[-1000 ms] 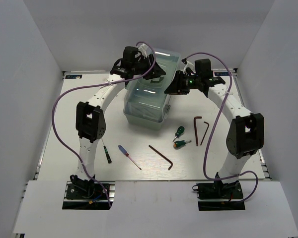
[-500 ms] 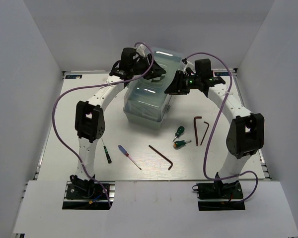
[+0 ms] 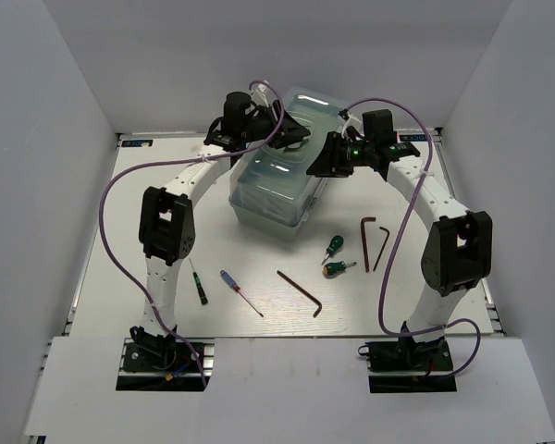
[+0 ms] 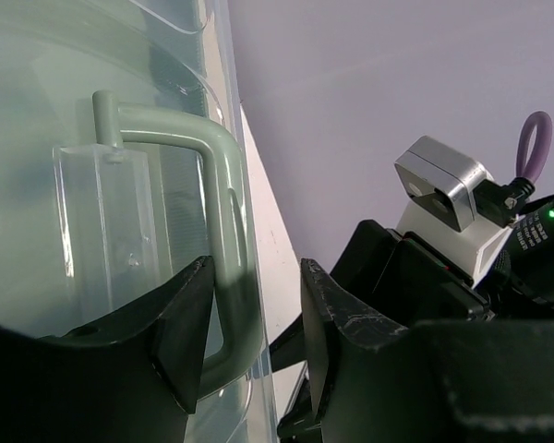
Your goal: Sort the tools into containers
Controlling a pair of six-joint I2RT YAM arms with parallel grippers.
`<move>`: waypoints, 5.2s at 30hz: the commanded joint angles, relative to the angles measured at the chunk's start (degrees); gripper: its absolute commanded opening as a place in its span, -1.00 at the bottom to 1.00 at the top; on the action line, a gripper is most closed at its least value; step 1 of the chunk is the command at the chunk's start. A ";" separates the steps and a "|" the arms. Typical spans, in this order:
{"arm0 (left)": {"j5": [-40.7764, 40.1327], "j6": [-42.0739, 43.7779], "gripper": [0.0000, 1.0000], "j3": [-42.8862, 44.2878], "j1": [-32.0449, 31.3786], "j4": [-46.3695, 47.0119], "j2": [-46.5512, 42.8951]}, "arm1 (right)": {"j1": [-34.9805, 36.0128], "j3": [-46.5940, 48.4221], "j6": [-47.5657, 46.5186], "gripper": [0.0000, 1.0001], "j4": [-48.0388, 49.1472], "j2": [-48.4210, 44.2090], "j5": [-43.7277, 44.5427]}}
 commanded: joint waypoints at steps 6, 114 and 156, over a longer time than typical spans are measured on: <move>10.77 -3.28 0.02 -0.95 -2.97 6.30 -6.64 | 0.00 1.78 -1.94 -0.04 -0.12 -1.62 0.79; -5.40 28.19 0.38 -23.89 15.58 -21.91 -21.42 | -15.74 13.64 28.73 -1.00 47.07 8.22 -45.78; 7.94 16.85 -0.34 -36.19 12.94 0.49 -11.92 | -18.11 13.56 30.40 -1.00 47.68 15.43 -44.30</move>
